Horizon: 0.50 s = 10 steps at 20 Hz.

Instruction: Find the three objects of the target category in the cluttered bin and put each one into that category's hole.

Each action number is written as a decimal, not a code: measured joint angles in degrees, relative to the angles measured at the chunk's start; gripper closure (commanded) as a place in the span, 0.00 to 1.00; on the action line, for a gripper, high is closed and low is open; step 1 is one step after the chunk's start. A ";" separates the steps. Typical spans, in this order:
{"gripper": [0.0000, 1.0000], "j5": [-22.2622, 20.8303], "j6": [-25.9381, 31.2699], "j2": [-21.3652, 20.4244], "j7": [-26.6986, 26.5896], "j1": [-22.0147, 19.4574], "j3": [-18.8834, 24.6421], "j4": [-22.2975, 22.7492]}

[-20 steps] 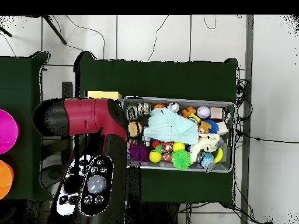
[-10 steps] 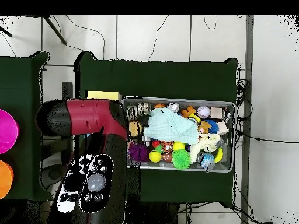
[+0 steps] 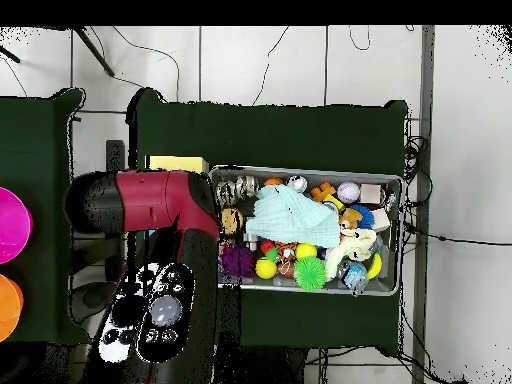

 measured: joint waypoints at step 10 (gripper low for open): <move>1.00 0.06 -0.78 1.28 0.38 0.85 -0.18 -0.17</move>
